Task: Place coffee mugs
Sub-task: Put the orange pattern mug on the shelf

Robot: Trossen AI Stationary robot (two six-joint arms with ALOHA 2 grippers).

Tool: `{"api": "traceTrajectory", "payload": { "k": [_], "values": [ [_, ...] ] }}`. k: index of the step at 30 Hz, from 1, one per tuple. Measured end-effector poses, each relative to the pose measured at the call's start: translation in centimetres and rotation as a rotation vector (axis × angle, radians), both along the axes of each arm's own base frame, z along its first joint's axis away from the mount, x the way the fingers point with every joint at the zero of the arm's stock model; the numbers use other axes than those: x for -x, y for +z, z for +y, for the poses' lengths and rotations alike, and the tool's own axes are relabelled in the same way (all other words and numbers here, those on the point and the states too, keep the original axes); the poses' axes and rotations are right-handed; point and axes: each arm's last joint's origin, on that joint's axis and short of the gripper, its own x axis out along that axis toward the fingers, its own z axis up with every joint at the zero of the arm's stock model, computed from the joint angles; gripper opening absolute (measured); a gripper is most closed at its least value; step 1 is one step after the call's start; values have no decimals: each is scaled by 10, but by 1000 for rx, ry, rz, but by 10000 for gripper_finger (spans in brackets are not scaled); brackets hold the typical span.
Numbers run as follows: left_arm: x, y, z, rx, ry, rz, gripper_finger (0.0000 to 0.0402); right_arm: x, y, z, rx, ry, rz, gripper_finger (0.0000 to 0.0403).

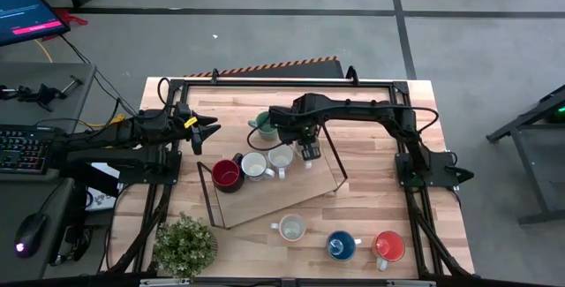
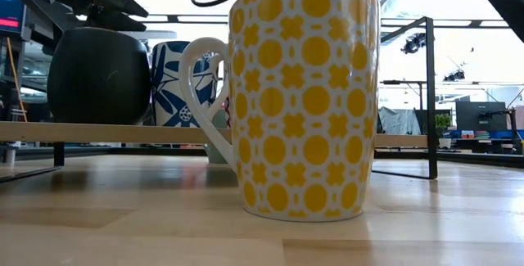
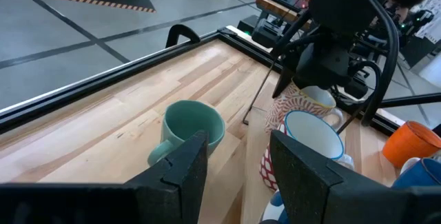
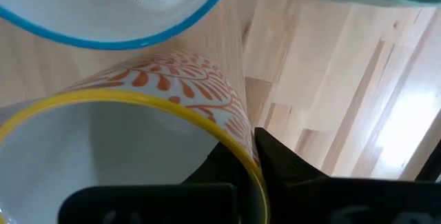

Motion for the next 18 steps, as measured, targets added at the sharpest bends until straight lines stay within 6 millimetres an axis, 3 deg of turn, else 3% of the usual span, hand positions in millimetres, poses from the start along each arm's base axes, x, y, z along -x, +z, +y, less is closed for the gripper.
{"api": "traceTrajectory", "payload": {
  "k": [18],
  "values": [
    [0,0,0,-1,0,0,147,-1,0,-1,-8,-107,-24,0]
  ]
}}
